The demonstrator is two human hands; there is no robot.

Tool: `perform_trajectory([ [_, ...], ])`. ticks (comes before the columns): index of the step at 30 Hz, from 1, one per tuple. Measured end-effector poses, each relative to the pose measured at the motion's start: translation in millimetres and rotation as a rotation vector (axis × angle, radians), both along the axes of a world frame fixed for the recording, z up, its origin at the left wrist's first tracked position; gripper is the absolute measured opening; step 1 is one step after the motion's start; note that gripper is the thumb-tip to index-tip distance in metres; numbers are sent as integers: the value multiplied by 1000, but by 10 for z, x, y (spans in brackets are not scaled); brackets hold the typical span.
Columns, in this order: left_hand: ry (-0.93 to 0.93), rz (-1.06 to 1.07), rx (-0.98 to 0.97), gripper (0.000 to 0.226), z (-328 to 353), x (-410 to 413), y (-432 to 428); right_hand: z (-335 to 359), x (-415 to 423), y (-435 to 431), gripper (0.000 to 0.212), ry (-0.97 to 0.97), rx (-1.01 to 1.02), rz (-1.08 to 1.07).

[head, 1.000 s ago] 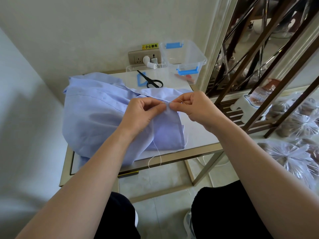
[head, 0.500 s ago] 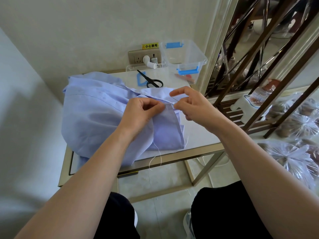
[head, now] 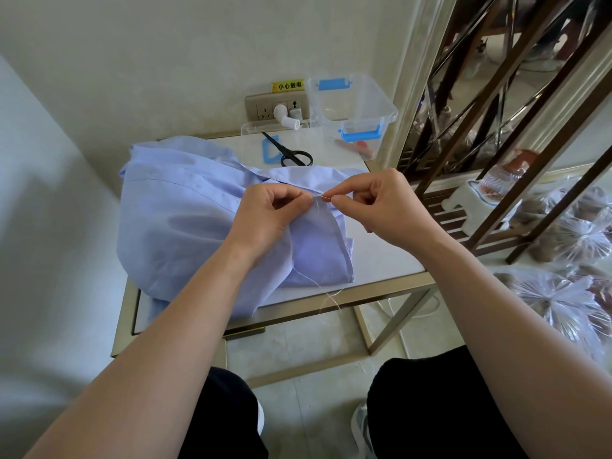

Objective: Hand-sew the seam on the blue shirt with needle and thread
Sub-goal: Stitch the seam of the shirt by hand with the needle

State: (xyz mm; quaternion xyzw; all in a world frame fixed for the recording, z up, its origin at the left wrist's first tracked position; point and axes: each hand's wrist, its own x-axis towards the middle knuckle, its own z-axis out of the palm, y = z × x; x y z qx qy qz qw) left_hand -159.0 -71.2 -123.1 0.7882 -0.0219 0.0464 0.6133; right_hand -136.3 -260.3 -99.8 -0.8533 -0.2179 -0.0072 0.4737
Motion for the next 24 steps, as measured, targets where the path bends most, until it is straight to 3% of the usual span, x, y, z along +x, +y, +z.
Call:
perform_trajectory([
  [24,-52,-28,64,12,0,-3,25,3,-18,24,19,62,-69,58],
])
